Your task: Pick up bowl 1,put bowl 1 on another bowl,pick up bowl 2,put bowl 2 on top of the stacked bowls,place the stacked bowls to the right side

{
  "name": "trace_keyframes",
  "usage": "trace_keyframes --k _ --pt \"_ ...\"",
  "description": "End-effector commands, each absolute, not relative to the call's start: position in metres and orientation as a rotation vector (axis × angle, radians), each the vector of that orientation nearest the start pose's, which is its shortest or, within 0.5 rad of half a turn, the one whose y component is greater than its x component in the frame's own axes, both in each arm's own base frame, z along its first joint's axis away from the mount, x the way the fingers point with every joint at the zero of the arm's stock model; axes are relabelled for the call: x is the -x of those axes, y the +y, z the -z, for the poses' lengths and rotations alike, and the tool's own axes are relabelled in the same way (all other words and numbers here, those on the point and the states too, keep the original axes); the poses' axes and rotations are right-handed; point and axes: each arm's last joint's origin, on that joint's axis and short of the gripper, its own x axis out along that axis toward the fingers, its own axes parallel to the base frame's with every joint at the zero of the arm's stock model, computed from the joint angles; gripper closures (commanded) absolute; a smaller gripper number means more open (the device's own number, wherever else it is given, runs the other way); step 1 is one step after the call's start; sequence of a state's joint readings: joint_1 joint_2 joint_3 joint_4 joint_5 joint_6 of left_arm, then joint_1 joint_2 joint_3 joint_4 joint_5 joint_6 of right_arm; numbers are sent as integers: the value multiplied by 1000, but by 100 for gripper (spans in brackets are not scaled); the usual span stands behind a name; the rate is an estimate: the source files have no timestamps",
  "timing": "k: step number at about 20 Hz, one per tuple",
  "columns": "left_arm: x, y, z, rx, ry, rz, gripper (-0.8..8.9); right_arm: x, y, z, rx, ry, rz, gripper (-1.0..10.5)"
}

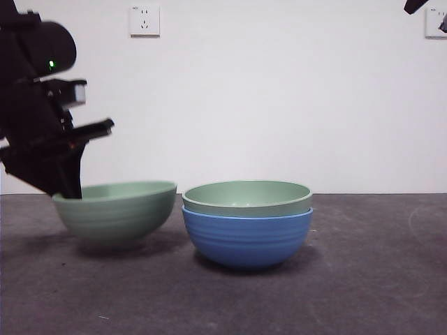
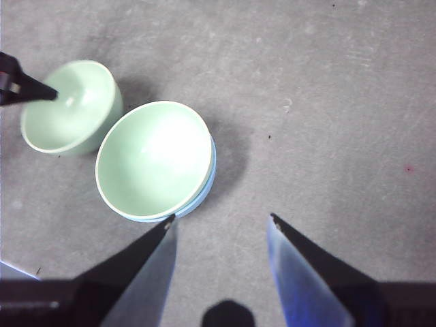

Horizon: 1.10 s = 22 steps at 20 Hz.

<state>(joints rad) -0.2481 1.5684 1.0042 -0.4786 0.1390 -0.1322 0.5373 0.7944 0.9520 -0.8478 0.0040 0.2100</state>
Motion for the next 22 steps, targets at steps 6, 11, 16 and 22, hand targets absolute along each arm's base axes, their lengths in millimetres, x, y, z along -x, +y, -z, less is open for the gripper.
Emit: trace_keyframes --k 6,11,16,22 --pt "-259 -113 -266 44 903 452 822 -122 73 -328 -9 720 -436 725" --pt "-262 -154 -290 -29 860 527 822 -122 73 -328 -9 721 -436 725" --pt "-284 -190 -271 -82 957 561 822 -122 73 -328 -12 722 -435 725" --pt "-290 -210 -239 -143 1042 554 822 -122 73 -328 -11 723 -435 725"
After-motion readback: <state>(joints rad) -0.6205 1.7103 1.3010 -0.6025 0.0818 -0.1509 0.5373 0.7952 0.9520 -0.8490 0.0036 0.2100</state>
